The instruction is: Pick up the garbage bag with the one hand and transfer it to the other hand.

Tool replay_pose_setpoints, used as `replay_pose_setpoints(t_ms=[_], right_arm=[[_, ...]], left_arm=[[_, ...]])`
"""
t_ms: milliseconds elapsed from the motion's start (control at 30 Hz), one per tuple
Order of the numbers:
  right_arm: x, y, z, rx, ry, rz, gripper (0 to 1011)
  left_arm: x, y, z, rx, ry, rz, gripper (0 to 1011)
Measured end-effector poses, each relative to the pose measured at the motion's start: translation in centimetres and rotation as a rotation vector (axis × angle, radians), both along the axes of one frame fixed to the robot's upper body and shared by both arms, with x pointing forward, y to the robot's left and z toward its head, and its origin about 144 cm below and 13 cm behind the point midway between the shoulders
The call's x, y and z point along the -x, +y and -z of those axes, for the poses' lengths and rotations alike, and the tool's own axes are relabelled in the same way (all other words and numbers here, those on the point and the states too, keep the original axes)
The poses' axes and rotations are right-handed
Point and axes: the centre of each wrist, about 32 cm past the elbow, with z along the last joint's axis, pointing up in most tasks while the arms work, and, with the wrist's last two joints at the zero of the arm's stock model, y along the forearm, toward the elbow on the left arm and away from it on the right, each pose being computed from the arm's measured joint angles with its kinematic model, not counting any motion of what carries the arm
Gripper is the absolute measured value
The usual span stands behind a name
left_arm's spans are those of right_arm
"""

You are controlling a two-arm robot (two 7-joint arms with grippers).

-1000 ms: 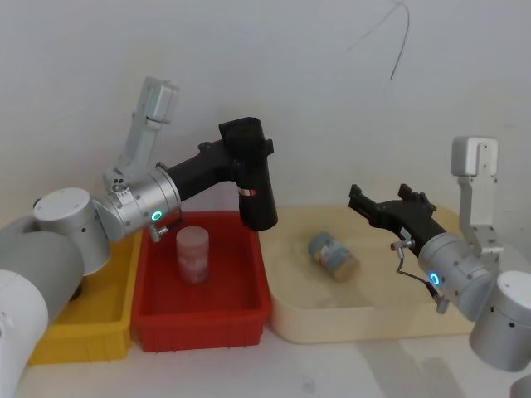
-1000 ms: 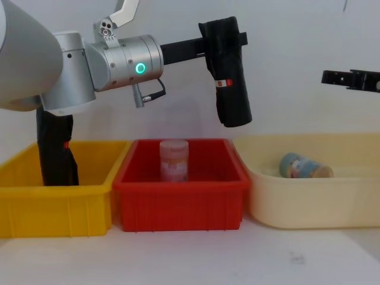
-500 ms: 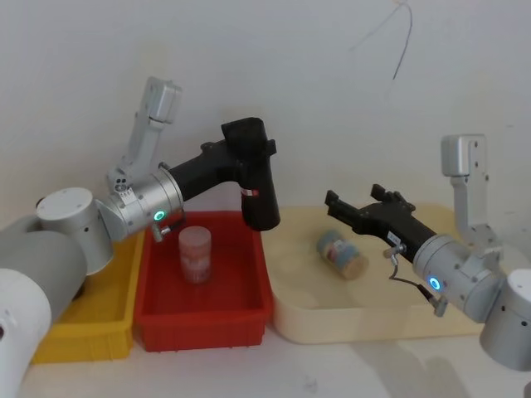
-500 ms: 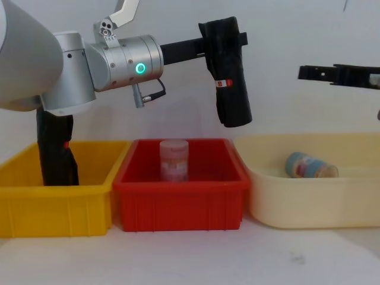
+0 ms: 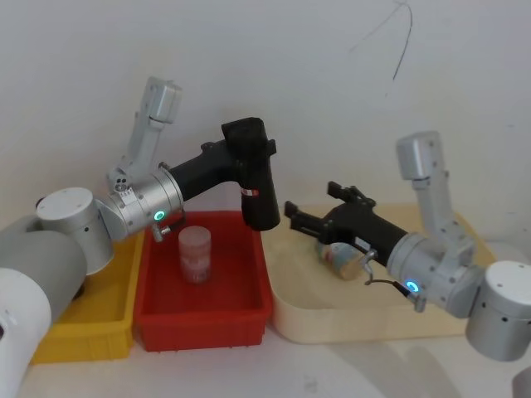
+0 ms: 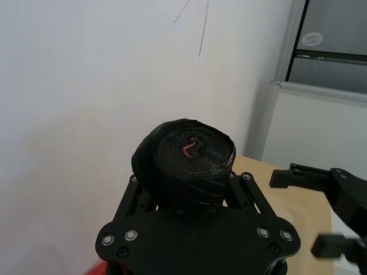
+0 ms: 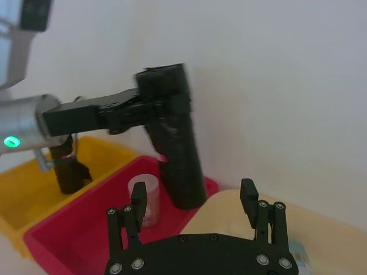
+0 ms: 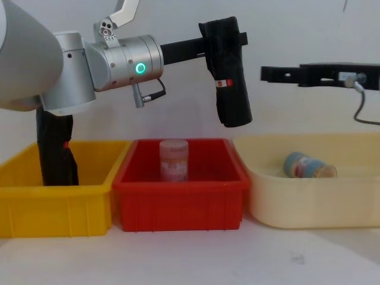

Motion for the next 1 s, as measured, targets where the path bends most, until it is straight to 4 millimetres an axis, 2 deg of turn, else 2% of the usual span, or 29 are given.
replay_pose_setpoints(t_ms=[433, 1000], right_arm=[[-1.4, 2.4, 0.1, 0.146, -0.071, -0.064, 1000], [-3.3, 4.6, 0.0, 0.223, -0.025, -0.018, 1000]], left_arm=[[0.0, 0.0, 0.0, 0.0, 0.0, 0.0, 434], [0.0, 0.0, 0.0, 0.0, 0.0, 0.0, 434]])
